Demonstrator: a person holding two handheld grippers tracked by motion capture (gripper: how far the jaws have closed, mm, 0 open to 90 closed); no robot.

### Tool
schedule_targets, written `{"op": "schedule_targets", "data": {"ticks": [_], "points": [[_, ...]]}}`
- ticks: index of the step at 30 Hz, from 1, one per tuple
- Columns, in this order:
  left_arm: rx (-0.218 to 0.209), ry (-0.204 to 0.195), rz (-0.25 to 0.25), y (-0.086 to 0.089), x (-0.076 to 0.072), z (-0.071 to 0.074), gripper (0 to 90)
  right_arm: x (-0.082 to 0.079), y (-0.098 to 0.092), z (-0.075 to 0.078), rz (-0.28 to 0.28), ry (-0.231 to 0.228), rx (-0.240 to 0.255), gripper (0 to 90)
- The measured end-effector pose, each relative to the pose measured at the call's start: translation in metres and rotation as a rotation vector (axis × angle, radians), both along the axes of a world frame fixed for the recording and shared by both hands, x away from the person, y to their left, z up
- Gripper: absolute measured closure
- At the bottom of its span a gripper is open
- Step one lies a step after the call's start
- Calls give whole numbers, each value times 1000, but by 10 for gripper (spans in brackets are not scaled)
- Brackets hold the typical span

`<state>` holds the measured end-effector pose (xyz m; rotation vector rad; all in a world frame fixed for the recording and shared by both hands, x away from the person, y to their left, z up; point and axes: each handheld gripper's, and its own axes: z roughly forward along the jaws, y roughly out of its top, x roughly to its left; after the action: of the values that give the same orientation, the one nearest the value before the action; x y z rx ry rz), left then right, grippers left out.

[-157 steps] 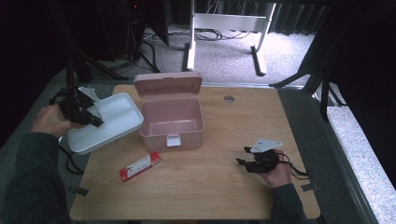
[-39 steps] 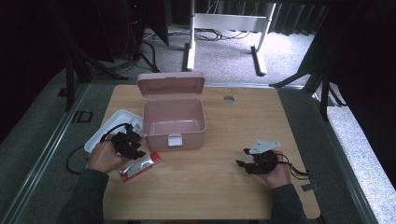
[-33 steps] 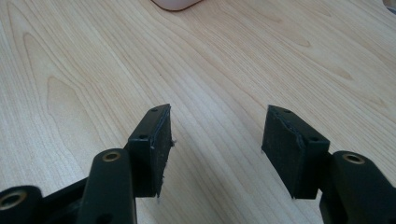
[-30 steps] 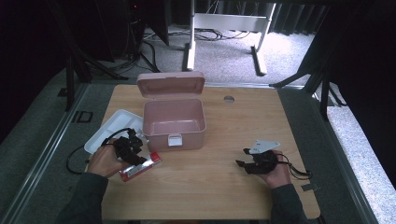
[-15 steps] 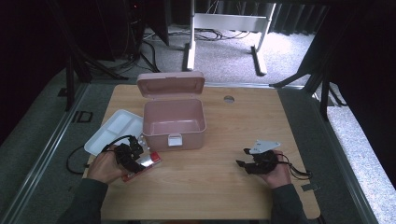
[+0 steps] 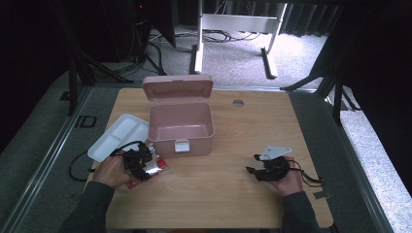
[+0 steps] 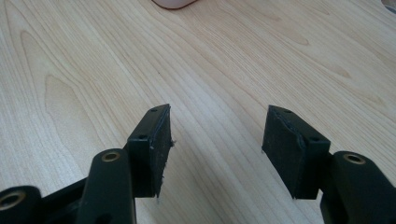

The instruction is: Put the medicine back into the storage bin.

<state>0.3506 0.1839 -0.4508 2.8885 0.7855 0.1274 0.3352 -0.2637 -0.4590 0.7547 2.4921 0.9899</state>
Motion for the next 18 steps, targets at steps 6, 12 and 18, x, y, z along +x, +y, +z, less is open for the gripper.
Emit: {"op": "schedule_targets", "data": {"ticks": [6,12,18], "points": [[-7,-9,-12,2,-2,6,515,0,0,0,-1,0,1,413],[-44,-20,-32,8,-6,21,514,0,0,0,0,2,0,414],[-65,-54,-48,14,-8,41,514,0,0,0,-1,2,0,413]]}}
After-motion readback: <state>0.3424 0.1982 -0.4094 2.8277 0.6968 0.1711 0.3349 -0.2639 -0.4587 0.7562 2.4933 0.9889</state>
